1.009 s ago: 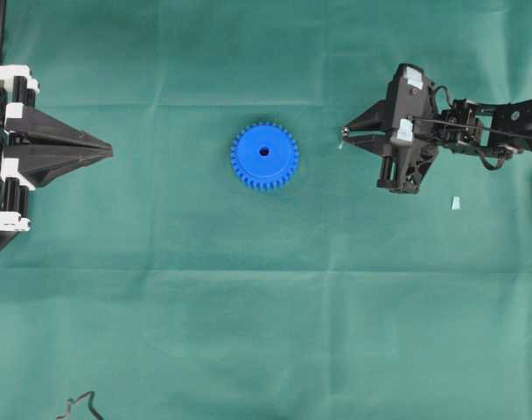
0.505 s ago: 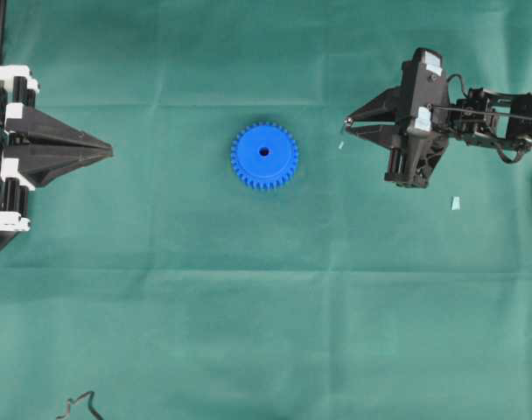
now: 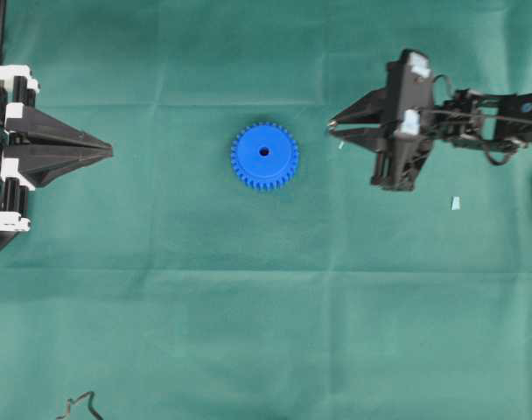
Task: Insert the shaft into the center hole of the gear.
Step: 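Carry the shaft left over the blue gear's center hole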
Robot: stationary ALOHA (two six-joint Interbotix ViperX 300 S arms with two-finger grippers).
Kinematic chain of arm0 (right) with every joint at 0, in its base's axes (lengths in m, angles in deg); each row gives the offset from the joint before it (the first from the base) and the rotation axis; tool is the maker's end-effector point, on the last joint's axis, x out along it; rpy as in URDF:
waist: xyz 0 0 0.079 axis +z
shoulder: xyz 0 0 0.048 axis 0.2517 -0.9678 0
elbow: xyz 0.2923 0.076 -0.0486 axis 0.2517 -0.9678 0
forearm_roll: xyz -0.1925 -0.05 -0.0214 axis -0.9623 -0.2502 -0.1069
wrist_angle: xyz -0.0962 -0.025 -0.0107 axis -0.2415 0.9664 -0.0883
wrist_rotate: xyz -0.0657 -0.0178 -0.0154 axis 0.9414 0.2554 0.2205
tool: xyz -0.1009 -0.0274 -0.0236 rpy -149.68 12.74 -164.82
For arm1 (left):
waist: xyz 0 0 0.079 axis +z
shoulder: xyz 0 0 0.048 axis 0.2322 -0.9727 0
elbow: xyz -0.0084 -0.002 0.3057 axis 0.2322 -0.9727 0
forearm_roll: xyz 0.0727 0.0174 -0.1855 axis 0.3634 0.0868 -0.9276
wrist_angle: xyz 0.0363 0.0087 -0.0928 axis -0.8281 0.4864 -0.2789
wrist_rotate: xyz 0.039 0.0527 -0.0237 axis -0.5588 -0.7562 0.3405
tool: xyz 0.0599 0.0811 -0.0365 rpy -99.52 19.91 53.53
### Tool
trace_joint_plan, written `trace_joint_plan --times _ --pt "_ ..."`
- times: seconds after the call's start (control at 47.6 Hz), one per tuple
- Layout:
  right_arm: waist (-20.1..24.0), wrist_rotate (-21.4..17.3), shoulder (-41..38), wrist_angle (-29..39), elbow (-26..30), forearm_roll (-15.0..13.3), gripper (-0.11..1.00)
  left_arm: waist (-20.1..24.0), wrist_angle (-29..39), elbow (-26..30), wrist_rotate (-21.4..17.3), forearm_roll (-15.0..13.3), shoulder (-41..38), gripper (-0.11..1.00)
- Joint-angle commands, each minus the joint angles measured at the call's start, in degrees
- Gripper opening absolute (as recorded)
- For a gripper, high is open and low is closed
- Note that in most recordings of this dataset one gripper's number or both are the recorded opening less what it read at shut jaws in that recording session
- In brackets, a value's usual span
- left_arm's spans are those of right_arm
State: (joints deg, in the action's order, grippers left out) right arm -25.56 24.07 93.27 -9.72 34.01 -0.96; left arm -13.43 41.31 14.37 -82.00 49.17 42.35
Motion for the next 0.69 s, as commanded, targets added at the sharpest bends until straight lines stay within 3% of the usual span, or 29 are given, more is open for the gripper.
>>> trace_joint_plan --times 0.0,0.315,0.673 --pt "0.88 -0.09 -1.14 0.00 3.96 0.09 0.16 0.09 -0.26 1.32 0.09 0.18 -0.53 0.00" --pt "2.72 0.09 -8.00 3.16 14.41 -0.09 0.16 0.09 -0.26 1.32 0.18 0.18 -0.53 0.00" --pt "2.81 0.09 -9.32 3.34 15.56 0.00 0.16 0.09 -0.26 1.32 0.18 0.18 -0.53 0.00"
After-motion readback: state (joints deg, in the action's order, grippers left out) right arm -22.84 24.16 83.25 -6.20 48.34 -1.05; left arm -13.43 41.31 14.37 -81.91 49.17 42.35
